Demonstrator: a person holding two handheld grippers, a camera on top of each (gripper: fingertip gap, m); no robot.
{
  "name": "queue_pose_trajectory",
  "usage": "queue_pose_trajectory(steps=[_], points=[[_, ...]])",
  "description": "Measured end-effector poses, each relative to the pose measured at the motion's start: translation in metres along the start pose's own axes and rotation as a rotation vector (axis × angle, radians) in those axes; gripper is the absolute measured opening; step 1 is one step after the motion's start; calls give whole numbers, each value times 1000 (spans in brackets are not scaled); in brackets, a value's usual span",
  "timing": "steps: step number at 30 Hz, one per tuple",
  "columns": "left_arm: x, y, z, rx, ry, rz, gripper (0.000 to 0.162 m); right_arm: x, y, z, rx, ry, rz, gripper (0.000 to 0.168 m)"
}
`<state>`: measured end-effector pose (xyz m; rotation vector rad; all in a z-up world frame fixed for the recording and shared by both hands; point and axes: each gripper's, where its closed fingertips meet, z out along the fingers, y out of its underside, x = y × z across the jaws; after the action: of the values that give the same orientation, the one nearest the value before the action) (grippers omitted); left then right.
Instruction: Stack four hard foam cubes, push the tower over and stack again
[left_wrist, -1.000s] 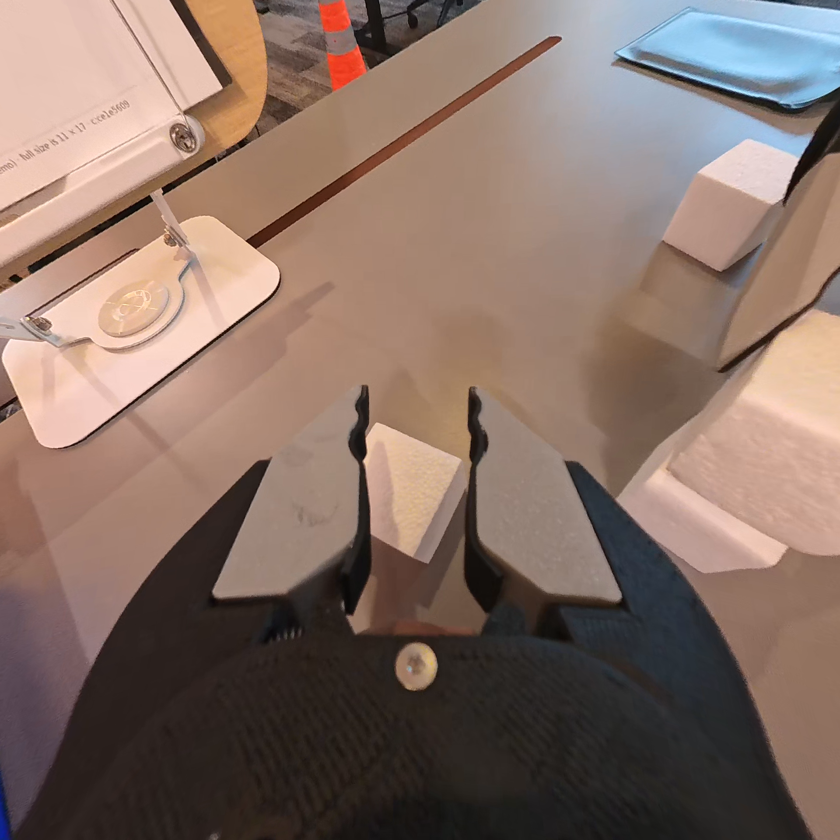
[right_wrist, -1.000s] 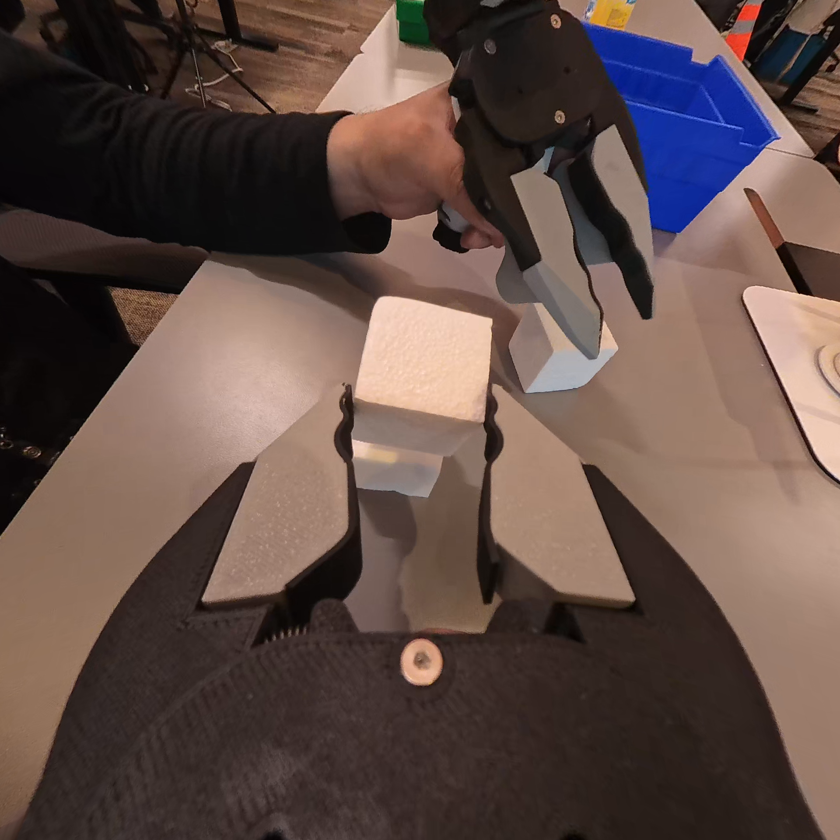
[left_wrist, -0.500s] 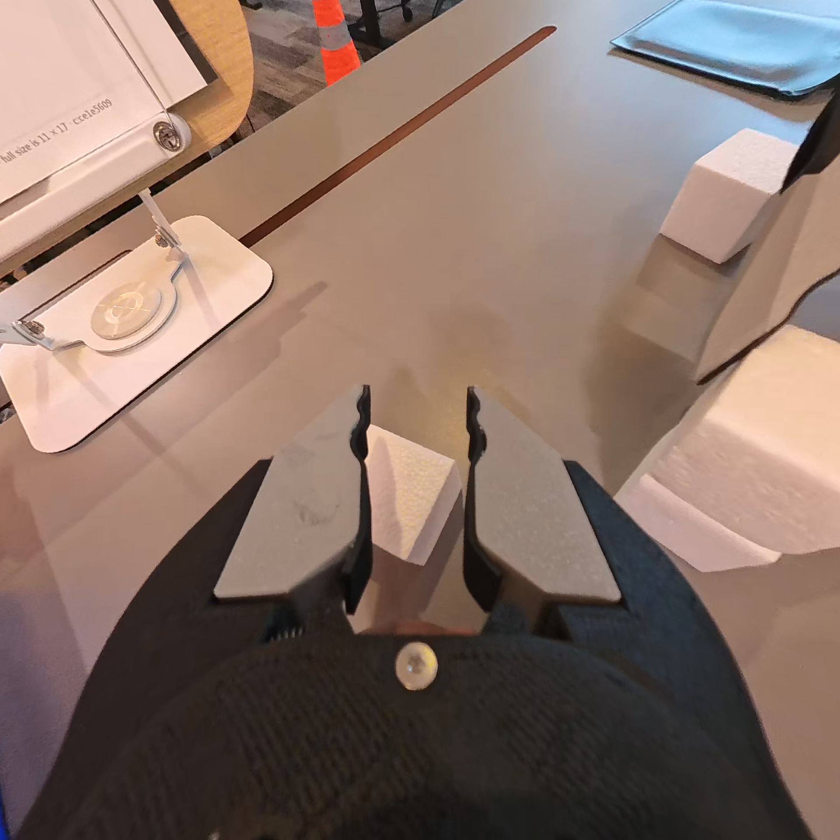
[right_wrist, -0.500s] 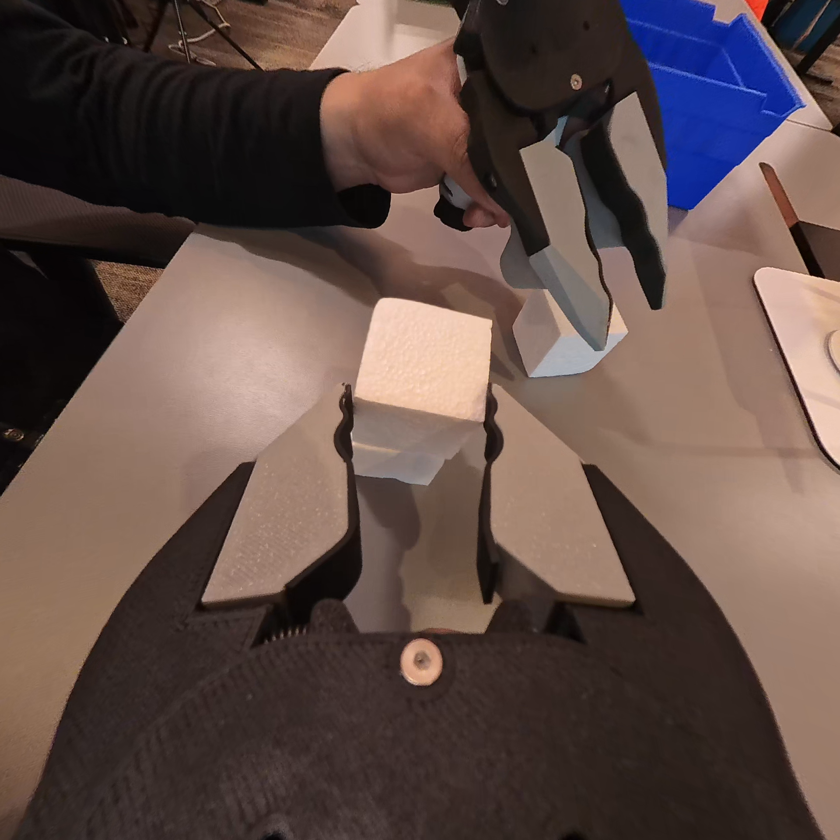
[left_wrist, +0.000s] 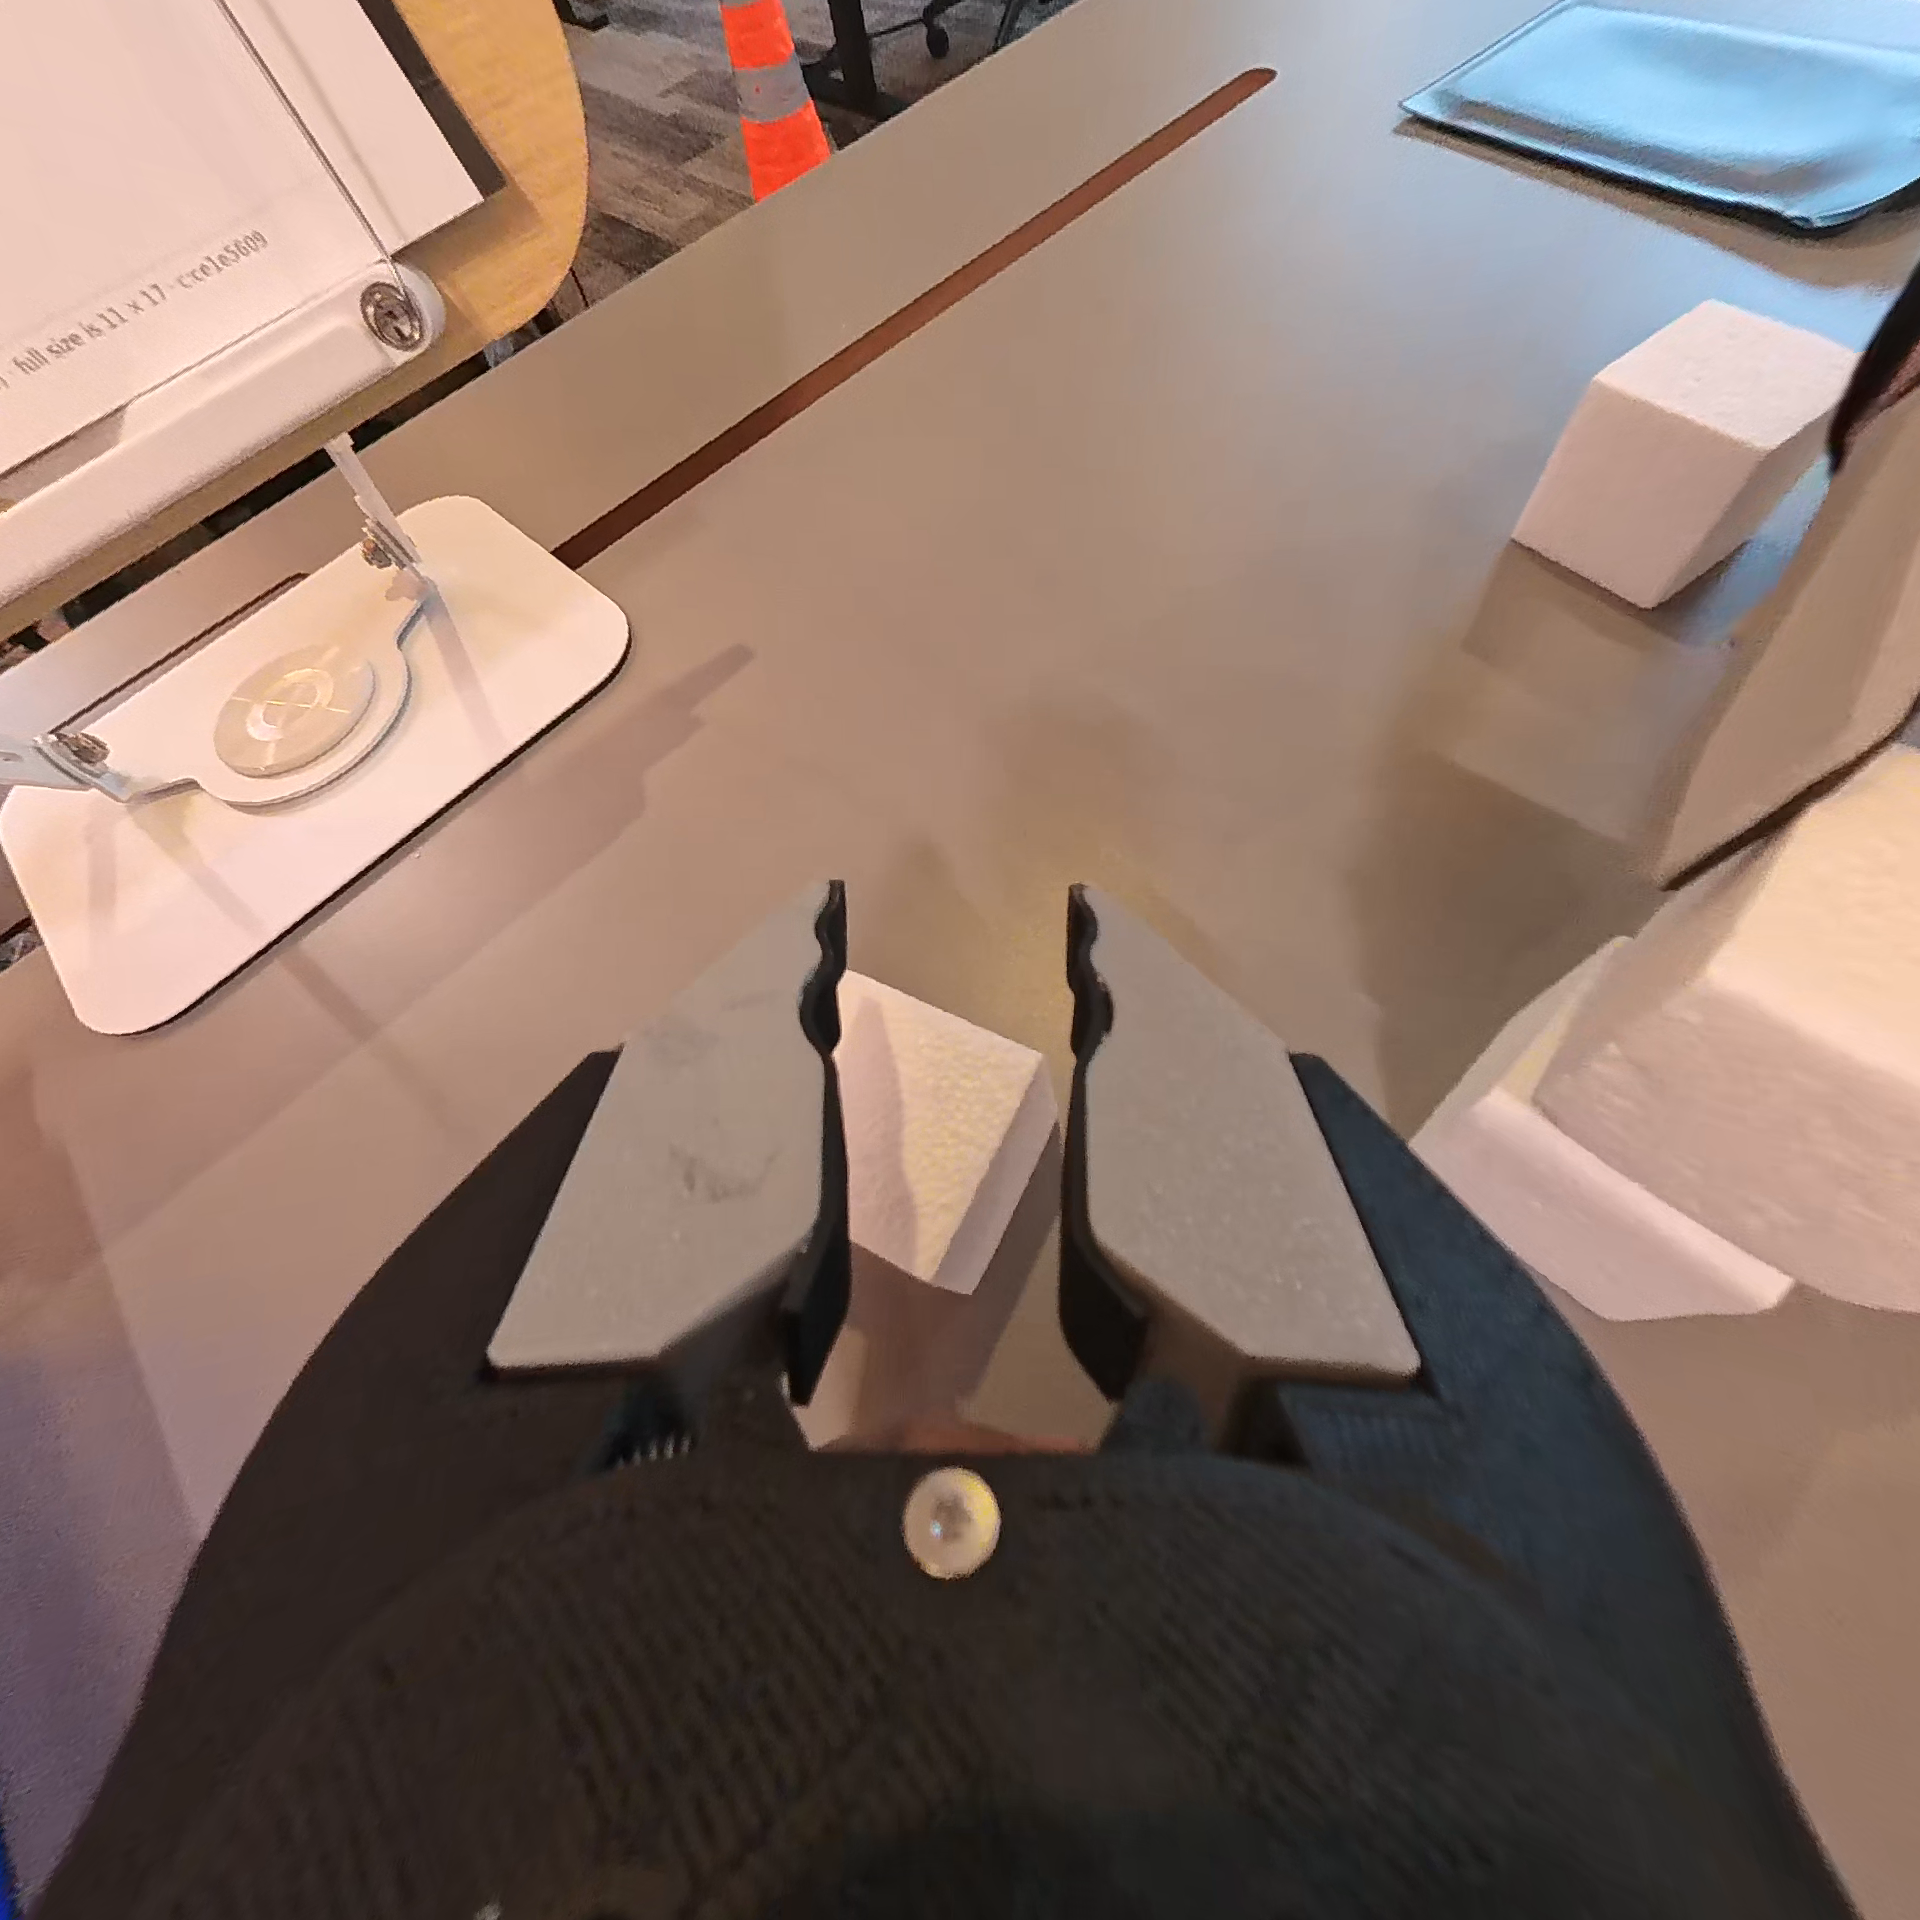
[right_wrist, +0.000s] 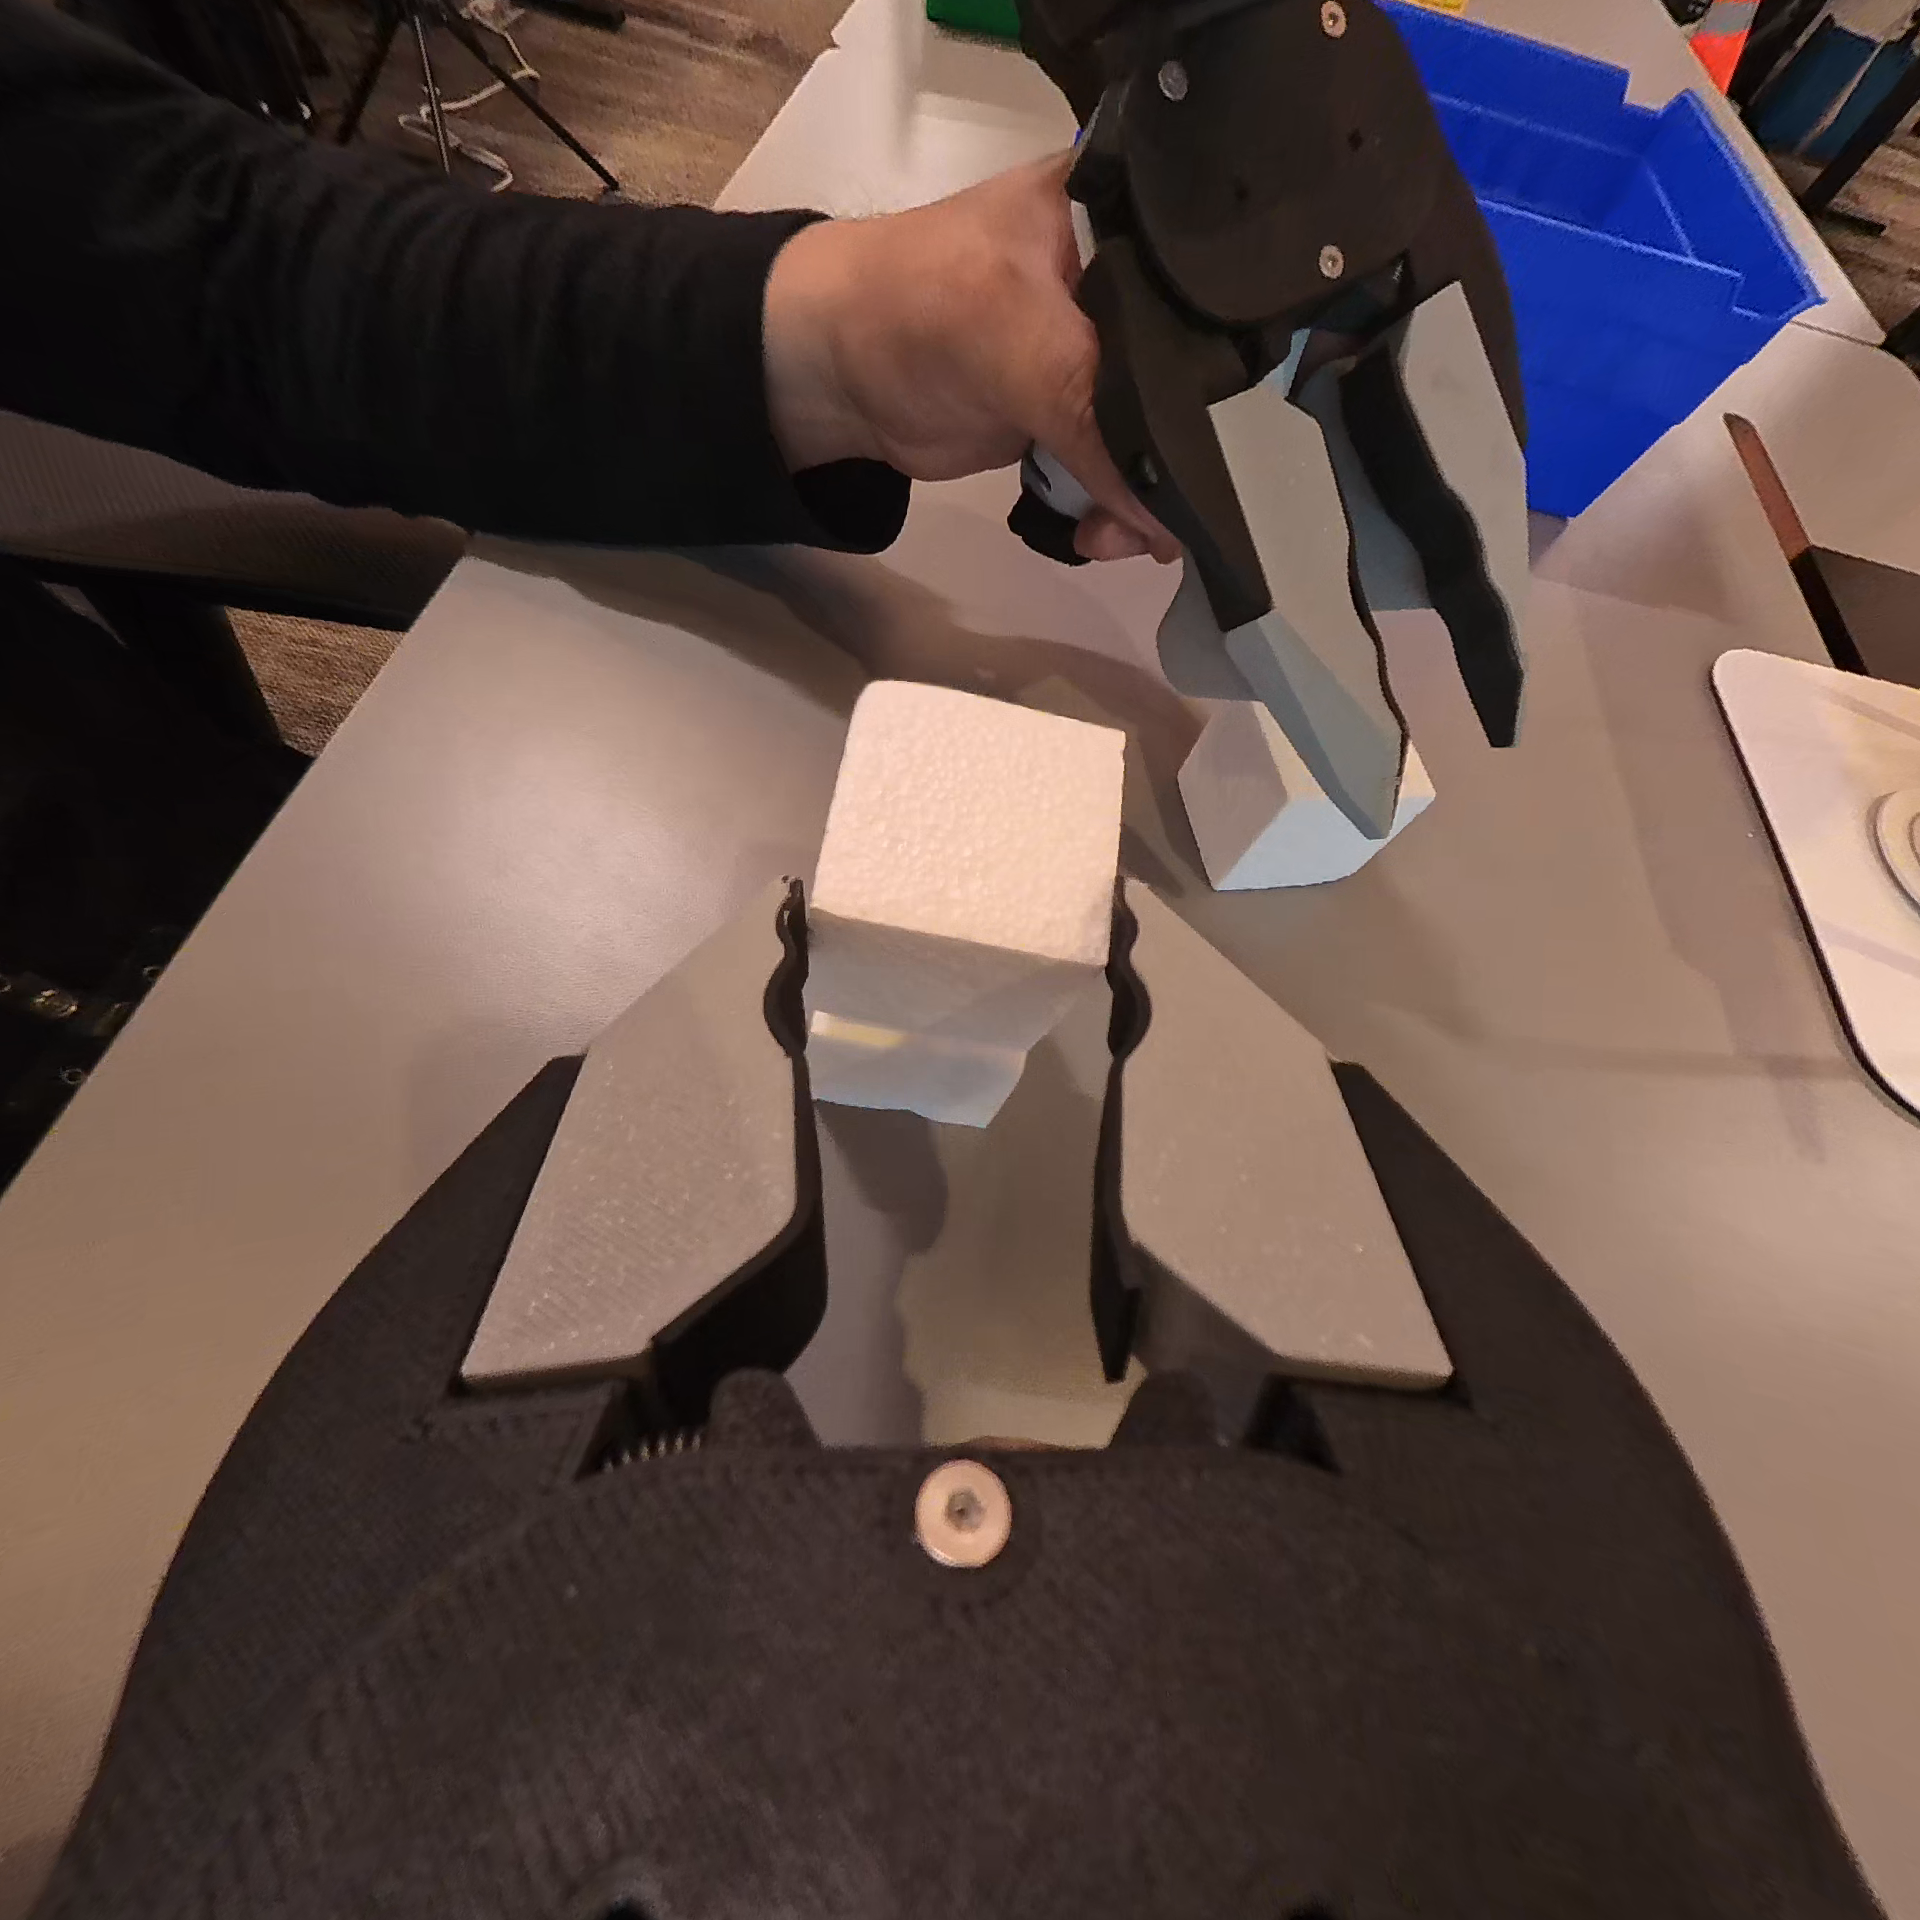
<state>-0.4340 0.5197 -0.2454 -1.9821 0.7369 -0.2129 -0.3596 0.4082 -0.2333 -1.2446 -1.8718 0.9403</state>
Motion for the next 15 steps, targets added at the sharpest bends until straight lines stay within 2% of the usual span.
queue_pose_trajectory(steps=[15], points=[[1, 2, 1, -9, 6, 0, 41, 0, 7, 5, -36, 12, -6, 56]])
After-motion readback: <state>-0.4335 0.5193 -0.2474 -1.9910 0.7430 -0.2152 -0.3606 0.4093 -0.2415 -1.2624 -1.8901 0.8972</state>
